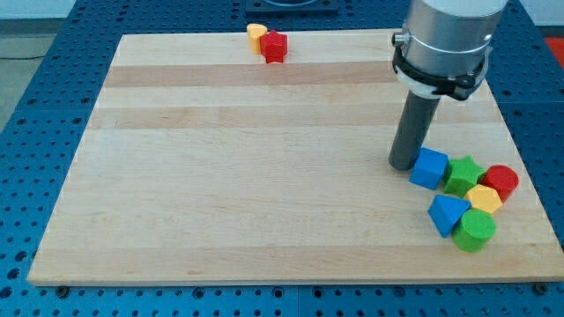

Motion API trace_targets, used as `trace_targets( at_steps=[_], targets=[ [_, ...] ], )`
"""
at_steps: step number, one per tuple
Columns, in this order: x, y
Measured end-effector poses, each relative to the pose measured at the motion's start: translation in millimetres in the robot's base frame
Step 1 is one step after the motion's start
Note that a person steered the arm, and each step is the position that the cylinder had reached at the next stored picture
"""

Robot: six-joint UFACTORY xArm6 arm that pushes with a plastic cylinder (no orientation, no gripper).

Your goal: Move the red star into the blue triangle

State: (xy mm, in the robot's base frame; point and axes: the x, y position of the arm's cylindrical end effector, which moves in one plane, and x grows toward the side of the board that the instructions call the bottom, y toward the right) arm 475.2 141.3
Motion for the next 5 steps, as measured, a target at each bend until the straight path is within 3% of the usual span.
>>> trace_targets(
  at_steps=[2,3,5],
  targets=[
    [-11.6,-0.4],
    [-58.6,-16.2],
    [-216.3,-45.8]
  ],
)
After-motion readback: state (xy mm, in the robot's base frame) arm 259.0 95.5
